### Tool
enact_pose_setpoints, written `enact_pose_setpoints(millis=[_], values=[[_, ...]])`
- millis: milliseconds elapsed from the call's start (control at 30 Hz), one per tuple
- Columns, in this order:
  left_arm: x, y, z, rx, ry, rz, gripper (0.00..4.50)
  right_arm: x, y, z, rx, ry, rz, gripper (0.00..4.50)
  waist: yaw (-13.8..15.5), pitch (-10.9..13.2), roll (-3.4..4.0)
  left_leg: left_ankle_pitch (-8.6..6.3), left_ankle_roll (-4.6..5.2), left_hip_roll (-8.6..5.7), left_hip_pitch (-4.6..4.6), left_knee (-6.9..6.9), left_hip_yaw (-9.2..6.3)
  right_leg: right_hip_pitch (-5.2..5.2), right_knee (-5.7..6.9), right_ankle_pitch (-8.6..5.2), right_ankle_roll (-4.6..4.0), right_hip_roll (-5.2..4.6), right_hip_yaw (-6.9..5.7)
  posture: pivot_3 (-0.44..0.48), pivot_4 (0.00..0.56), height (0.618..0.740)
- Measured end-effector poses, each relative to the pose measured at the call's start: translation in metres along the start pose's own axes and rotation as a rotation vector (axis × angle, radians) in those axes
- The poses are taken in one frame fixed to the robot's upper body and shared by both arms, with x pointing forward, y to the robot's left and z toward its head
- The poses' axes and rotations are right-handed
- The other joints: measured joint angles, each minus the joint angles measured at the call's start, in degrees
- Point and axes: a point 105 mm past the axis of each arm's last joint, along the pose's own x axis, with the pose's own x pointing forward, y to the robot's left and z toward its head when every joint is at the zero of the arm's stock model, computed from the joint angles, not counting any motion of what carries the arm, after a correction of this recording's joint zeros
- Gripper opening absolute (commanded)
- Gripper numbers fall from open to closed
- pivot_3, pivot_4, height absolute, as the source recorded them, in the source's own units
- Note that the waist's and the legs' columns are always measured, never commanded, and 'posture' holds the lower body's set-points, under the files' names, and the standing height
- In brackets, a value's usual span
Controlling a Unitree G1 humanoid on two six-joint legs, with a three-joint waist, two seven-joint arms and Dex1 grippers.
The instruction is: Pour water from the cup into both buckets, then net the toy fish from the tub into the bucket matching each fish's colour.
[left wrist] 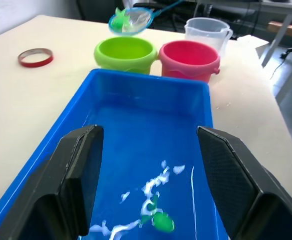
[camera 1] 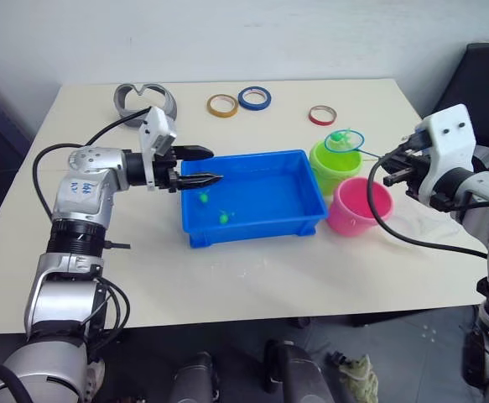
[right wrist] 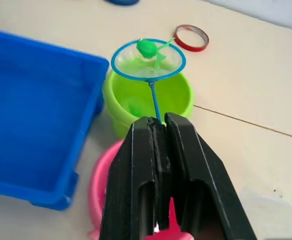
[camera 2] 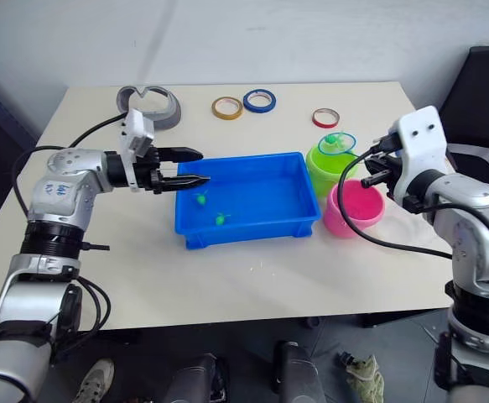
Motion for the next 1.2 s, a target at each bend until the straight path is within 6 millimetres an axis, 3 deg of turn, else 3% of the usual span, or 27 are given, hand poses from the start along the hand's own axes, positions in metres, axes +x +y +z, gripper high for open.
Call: enact_pose_setpoints(millis=[233, 333, 567, 867, 1200], values=[[0.001, 0.001, -0.003, -0.010, 0.000, -0.006, 3.28, 0.010, -0.005, -0.017, -0.482, 0.077, -0.032, 0.00, 0.19, 0.00, 0.00, 0.03, -0.04, 0.02, 0.03, -0.04, 0.03, 0.00, -0.04, 0.00, 0.00, 0.05, 0.00, 0.000, 0.150, 0.713], [0.001, 0.000, -0.003, -0.007, 0.000, -0.008, 3.28, 0.012, -0.005, -0.018, -0.734, 0.079, -0.042, 0.00, 0.21, 0.00, 0.00, 0.03, -0.04, 0.01, 0.03, -0.02, 0.03, 0.00, -0.06, 0.00, 0.01, 0.05, 0.01, 0.000, 0.150, 0.713], [0.001, 0.000, -0.002, 0.001, -0.002, -0.010, 3.28, 0.016, -0.001, -0.015, -1.093, 0.039, -0.058, 0.00, 0.31, 0.00, 0.00, 0.05, -0.09, 0.04, 0.03, 0.02, 0.05, 0.00, -0.05, 0.00, 0.01, 0.04, 0.00, 0.000, 0.150, 0.713], [0.001, 0.000, -0.003, -0.001, 0.000, -0.012, 3.28, 0.020, -0.008, -0.019, -1.210, 0.051, -0.074, 0.00, 0.40, 0.00, 0.00, 0.06, -0.10, 0.04, 0.03, 0.09, 0.05, 0.01, -0.03, 0.00, 0.01, 0.05, 0.00, 0.000, 0.150, 0.713], [0.000, -0.001, -0.005, -0.004, 0.005, -0.010, 3.28, 0.024, -0.005, -0.017, -1.143, 0.024, -0.075, 0.00, 0.41, 0.00, 0.00, 0.07, -0.11, 0.07, 0.03, 0.20, 0.04, 0.01, 0.01, 0.00, 0.01, 0.32, 0.03, 0.000, 0.150, 0.713]])
